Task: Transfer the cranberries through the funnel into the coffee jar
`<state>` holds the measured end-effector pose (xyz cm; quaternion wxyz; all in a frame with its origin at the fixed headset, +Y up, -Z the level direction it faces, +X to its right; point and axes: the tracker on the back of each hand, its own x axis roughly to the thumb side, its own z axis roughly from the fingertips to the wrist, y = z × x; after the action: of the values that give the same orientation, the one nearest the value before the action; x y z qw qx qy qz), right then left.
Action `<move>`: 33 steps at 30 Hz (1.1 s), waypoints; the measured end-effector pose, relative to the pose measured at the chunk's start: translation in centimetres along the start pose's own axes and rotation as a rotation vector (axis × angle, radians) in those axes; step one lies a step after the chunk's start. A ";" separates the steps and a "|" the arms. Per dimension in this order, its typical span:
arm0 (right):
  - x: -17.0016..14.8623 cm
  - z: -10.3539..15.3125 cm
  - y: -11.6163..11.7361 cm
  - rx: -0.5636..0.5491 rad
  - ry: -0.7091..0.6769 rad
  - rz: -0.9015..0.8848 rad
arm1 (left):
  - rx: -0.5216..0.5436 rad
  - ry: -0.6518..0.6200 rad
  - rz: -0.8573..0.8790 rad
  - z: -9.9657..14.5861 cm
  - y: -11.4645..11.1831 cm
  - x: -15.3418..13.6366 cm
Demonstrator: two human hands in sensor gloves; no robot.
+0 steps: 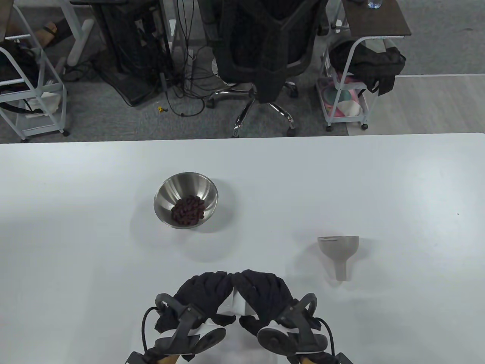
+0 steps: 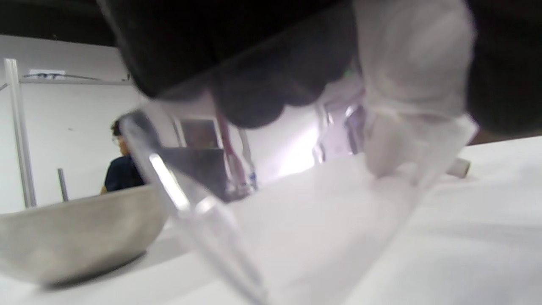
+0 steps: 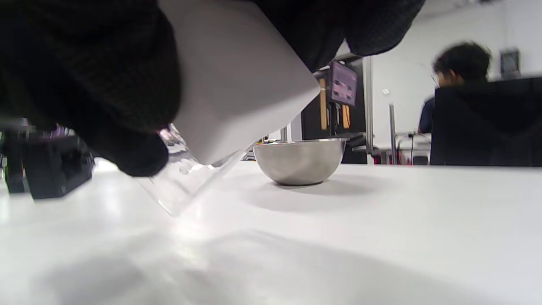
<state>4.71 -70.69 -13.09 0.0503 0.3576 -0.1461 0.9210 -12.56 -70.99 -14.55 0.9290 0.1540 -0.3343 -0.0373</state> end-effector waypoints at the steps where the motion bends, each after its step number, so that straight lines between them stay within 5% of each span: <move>1: 0.3 0.0 -0.1 0.003 -0.005 0.046 | -0.002 0.001 0.008 0.0 0.0 0.0; 11: -0.4 0.3 -1.3 0.033 -0.027 0.157 | -0.029 0.035 -0.040 -0.4 -0.3 -0.4; 25: -9.1 2.5 -0.3 0.100 0.232 -0.209 | 0.050 0.120 0.189 0.6 0.4 -2.5; 33: -11.4 3.2 1.4 0.199 0.326 -0.247 | 0.054 0.143 0.269 0.7 0.2 -3.4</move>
<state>14.93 -72.87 -18.81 0.1498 0.2226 0.0005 0.9633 -15.63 -70.38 -16.03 0.9425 0.1349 -0.2860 0.1077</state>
